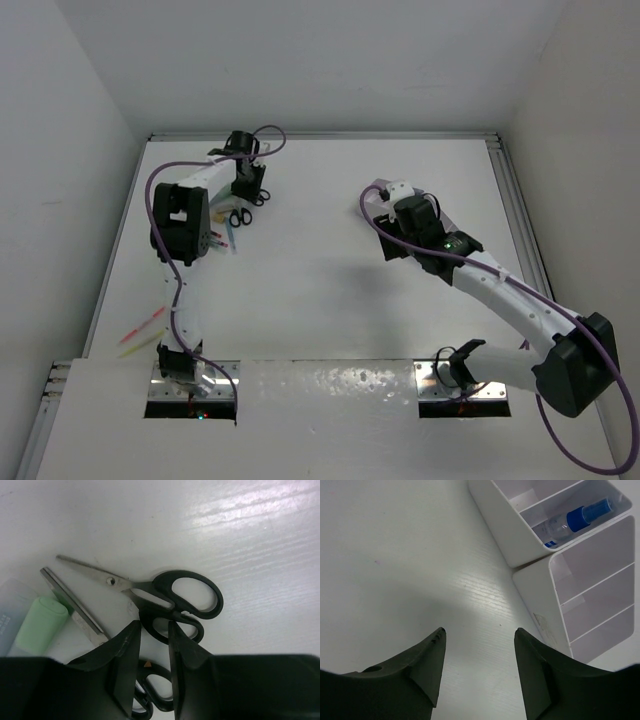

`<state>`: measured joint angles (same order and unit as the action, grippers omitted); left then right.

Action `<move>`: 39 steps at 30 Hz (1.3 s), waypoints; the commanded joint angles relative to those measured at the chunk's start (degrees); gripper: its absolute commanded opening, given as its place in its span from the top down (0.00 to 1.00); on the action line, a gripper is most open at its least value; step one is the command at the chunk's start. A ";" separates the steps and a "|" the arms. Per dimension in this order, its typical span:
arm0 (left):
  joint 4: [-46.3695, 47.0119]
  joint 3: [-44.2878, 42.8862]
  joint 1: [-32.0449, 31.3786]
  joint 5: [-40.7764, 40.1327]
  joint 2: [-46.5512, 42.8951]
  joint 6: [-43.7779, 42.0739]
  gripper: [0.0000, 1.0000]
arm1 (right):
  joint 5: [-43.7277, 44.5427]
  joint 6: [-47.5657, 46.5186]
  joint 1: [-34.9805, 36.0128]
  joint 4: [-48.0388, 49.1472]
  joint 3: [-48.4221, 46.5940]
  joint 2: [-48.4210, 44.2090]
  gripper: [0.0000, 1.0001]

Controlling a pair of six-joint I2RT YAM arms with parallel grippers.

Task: Sort the stationery into containers
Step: Move the scissors to the center of the board, then pick up the scissors from the center of the board.

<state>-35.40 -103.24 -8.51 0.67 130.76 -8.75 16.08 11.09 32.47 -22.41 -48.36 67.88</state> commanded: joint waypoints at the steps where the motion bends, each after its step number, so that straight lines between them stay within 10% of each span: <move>1: -0.55 -2.31 0.25 -0.40 3.01 1.72 0.74 | 0.71 -1.25 0.49 0.35 -1.30 -1.25 0.43; 8: -1.61 -4.07 0.25 -1.72 4.94 1.37 1.00 | 1.76 -2.04 0.58 0.00 -1.12 -2.40 0.42; 23: -6.78 -9.87 -1.33 6.89 -5.68 -8.82 1.00 | -9.74 -7.66 2.33 6.32 -0.33 -4.77 0.42; 39: -21.64 -15.24 -11.78 19.20 -11.23 -15.24 1.00 | -15.72 -40.26 11.38 36.81 -1.91 8.65 0.38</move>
<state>-53.15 -116.88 -18.39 16.21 122.54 -22.00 2.74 -19.92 41.80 4.40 -48.29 73.45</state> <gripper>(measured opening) 0.024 0.611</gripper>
